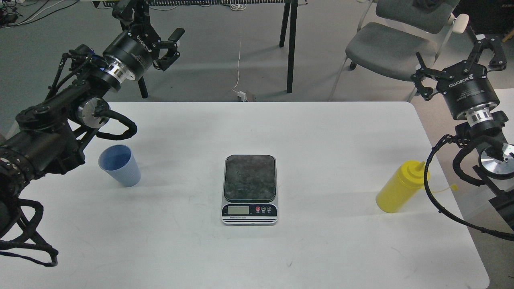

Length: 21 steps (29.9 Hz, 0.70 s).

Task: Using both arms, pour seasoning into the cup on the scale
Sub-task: 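Move the left gripper down toward the blue cup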

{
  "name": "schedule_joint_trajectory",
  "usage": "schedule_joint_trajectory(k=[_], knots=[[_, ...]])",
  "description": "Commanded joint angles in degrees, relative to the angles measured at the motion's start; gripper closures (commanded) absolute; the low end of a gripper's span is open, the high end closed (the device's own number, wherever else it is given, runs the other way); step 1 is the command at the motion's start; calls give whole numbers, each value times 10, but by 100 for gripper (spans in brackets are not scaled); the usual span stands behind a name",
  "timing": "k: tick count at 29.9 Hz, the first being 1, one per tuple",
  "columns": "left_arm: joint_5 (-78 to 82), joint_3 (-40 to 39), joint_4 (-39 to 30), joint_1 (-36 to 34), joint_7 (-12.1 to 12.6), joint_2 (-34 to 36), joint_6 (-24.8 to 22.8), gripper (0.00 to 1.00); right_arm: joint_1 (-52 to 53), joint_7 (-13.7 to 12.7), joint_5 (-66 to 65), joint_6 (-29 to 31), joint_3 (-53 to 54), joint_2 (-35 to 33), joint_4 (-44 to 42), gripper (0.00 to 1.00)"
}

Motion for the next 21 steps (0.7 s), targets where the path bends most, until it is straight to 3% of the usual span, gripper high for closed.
schedule_joint_trajectory(k=[1, 5, 14, 21], knots=[[2, 0, -1, 1, 0, -2, 0, 1, 0, 0, 0, 0, 2, -1, 0, 0], [6, 7, 0, 0, 0, -1, 15, 1, 0, 0, 0, 0, 3, -1, 0, 0], [28, 25, -2, -5, 0, 15, 0, 0, 0, 1, -1, 0, 4, 0, 0, 0], [345, 160, -27, -60, 0, 84, 0, 1, 0, 1, -1, 0, 3, -2, 0, 0]])
